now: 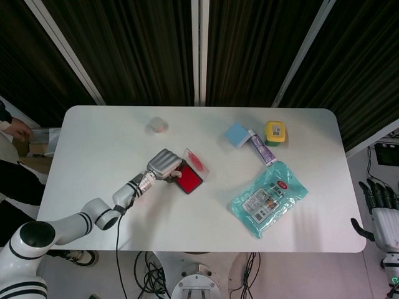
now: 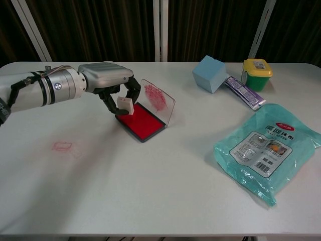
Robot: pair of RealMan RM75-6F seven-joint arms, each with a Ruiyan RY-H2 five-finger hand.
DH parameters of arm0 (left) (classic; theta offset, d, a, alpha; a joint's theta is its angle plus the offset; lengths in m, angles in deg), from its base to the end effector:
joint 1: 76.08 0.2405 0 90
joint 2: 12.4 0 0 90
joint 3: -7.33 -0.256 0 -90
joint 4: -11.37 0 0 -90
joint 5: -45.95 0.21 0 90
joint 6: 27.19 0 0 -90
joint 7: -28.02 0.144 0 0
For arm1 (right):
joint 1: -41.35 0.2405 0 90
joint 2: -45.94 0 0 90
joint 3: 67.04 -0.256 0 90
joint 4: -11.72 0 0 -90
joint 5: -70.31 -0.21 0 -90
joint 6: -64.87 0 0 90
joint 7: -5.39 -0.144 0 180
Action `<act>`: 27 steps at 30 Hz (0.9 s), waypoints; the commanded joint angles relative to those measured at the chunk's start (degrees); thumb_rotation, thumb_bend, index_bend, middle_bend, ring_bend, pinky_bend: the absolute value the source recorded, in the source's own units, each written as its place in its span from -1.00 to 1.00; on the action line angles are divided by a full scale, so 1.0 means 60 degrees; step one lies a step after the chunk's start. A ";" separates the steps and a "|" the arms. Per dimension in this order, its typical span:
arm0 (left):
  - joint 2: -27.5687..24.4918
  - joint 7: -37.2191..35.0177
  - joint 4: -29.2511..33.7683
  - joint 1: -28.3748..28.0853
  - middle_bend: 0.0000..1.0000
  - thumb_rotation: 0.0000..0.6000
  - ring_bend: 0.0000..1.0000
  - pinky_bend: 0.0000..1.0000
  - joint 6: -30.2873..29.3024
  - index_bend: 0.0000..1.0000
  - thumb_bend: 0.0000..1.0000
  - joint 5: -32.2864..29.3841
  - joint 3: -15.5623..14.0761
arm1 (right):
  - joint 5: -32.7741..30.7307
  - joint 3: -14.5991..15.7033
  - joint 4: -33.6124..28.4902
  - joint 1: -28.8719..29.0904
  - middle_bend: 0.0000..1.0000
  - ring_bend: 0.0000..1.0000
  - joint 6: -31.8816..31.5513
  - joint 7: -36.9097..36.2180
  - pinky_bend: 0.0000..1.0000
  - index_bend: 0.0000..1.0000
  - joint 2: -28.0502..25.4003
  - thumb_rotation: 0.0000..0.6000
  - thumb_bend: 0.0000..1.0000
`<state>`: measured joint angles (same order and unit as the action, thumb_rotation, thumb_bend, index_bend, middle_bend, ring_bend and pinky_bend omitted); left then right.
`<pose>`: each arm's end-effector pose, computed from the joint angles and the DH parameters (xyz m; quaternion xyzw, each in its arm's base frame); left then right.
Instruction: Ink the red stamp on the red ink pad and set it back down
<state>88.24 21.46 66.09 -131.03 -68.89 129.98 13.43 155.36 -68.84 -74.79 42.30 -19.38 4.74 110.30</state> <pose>-0.1273 0.3934 -0.0799 -0.8330 -0.3080 -0.3355 0.3141 -0.3463 -0.1554 0.1654 0.5942 -0.3946 0.3313 0.6176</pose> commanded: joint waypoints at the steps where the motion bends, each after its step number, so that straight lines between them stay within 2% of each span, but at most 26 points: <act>1: 0.0063 0.0016 -0.0071 -0.0083 0.18 1.00 1.00 0.98 0.0080 0.20 -0.19 -0.0062 0.0041 | 0.0005 -0.0004 0.0007 0.0025 -1.00 -1.00 0.0034 0.0004 -1.00 -1.00 0.0011 1.00 -0.62; 27: 0.1011 -0.0577 -0.1269 -0.0709 0.19 1.00 1.00 0.98 0.0669 0.21 -0.18 -0.0230 0.0015 | -0.0146 -0.0018 0.0046 0.0089 -1.00 -1.00 0.0258 -0.0014 -1.00 -1.00 0.0008 1.00 -0.62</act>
<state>94.07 18.19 58.84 -135.15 -65.19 128.69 13.64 154.50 -68.95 -74.53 42.82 -17.85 4.65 110.34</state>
